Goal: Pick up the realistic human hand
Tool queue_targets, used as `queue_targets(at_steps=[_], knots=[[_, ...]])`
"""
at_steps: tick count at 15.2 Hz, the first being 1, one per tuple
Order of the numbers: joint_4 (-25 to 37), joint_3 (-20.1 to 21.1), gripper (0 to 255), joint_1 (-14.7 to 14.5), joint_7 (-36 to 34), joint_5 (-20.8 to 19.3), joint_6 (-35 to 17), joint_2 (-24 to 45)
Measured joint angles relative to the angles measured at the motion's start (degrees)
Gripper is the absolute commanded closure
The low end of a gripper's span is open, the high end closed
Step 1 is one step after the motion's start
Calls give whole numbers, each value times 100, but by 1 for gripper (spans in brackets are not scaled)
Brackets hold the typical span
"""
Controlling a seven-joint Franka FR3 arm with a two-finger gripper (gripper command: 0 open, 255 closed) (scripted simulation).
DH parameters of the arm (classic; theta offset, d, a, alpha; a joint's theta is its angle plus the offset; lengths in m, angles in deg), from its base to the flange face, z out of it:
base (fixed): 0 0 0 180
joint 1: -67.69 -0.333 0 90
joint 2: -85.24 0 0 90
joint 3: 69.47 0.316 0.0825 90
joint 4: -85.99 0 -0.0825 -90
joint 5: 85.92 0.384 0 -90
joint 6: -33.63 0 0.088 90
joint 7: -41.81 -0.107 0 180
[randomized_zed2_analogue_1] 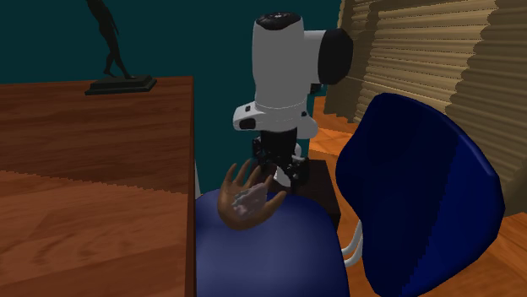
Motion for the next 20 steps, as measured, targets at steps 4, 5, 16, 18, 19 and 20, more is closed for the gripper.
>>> queue_targets(at_steps=[4, 5, 16, 18, 19, 20], knots=[[35, -11, 0, 15, -54, 28, -127, 195], [-59, -10, 0, 12, -58, 28, -214, 189], [-499, -10, 255, 3, -51, 23, -553, 83], [-500, -10, 255, 3, -51, 23, -554, 83], [-507, -10, 255, 3, -50, 23, -556, 78], [-470, -11, 255, 4, -51, 22, -521, 82]])
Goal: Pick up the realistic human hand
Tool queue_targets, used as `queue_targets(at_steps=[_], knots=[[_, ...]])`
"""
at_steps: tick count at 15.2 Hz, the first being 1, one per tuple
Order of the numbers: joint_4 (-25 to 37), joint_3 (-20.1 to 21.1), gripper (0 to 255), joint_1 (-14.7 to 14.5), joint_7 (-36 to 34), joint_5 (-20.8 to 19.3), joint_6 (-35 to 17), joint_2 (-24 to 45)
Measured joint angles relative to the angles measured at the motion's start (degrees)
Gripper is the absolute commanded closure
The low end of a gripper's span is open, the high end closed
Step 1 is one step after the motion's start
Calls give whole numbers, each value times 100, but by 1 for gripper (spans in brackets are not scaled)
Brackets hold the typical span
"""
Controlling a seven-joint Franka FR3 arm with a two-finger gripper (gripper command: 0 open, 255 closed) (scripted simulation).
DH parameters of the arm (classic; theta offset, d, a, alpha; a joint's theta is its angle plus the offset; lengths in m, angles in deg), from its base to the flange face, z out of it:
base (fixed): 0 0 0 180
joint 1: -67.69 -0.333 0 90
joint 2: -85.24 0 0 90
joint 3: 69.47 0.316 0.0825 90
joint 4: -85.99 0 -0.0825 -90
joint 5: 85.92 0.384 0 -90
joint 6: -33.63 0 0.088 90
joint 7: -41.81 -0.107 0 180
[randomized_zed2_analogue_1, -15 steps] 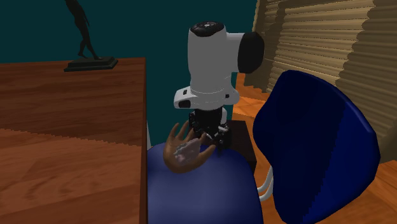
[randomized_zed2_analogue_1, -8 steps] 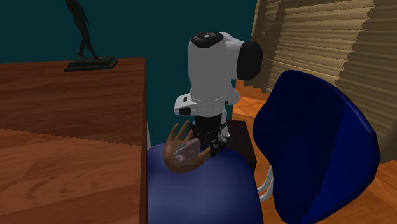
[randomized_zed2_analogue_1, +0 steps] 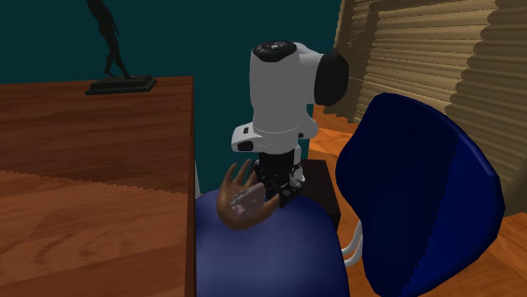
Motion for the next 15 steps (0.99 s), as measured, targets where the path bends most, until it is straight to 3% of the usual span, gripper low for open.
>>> queue_targets(at_steps=[8, 15], knots=[[971, -5, 255, 30, -6, 16, 709, 263], [2255, 0, 255, 69, -23, 49, 1531, 728]])
